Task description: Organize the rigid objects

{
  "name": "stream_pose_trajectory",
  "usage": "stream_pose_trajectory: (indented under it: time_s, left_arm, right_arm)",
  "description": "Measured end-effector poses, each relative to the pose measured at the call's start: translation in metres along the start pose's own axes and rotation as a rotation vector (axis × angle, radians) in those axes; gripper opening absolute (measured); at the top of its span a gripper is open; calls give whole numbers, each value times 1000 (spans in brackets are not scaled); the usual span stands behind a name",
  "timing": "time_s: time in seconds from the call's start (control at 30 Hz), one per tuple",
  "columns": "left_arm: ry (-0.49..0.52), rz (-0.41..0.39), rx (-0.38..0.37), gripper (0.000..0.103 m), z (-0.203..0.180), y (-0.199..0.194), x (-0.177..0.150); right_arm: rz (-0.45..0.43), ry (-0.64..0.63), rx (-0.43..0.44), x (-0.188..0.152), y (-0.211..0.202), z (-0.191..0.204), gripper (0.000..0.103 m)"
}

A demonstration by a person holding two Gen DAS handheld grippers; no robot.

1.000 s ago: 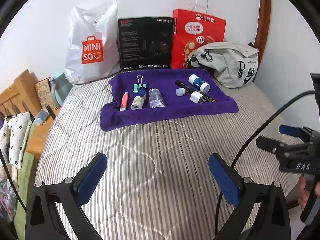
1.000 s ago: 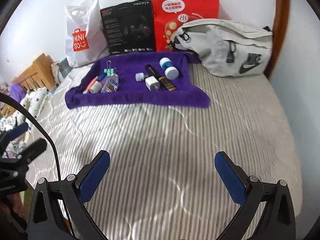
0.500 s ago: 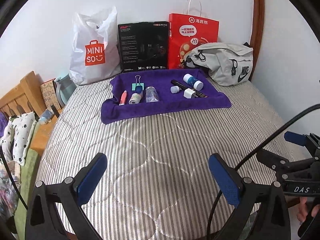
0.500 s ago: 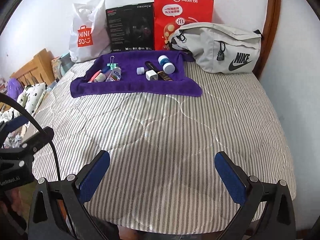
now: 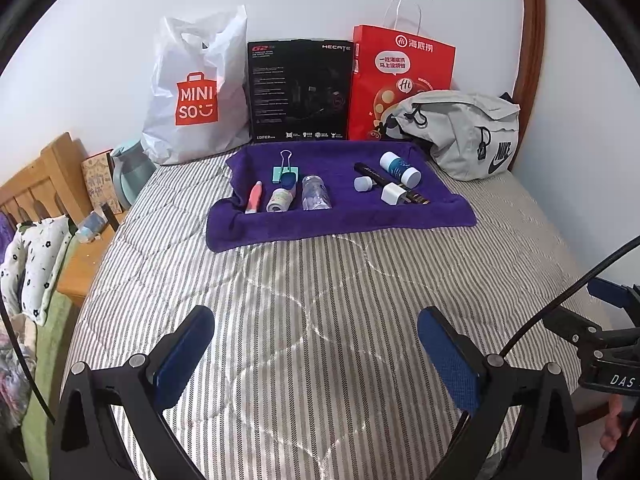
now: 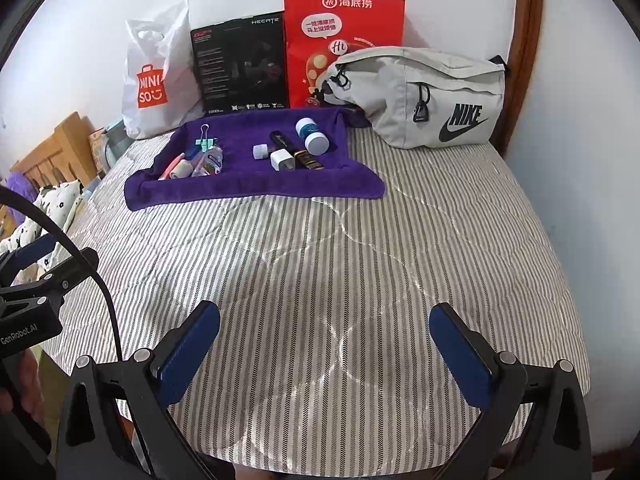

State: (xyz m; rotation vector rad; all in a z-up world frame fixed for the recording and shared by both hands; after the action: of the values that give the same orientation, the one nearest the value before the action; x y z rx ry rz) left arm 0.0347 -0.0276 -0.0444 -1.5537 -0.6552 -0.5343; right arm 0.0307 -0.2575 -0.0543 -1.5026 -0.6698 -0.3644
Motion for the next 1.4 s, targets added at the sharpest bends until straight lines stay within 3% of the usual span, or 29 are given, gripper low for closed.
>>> stream_pose_trajectory:
  time_s: [1.4]
  left_arm:
    - [3, 13, 14, 103, 4, 1, -1]
  right_arm:
    - [-1, -31, -14, 1, -1, 8, 103]
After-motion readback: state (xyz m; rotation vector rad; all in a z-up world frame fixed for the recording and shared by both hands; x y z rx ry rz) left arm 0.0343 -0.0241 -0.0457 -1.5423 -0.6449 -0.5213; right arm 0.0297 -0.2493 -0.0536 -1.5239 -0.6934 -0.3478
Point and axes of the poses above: each gripper's, at about its wrist camera, not at the fingertips, and y roughly the way its jaws point, z to its left, x to its top, the point moved 6 cm from there along y, roughly the way its jaws point, and after that the axes turned 7 degrees about -y, right-handed, at the moved point
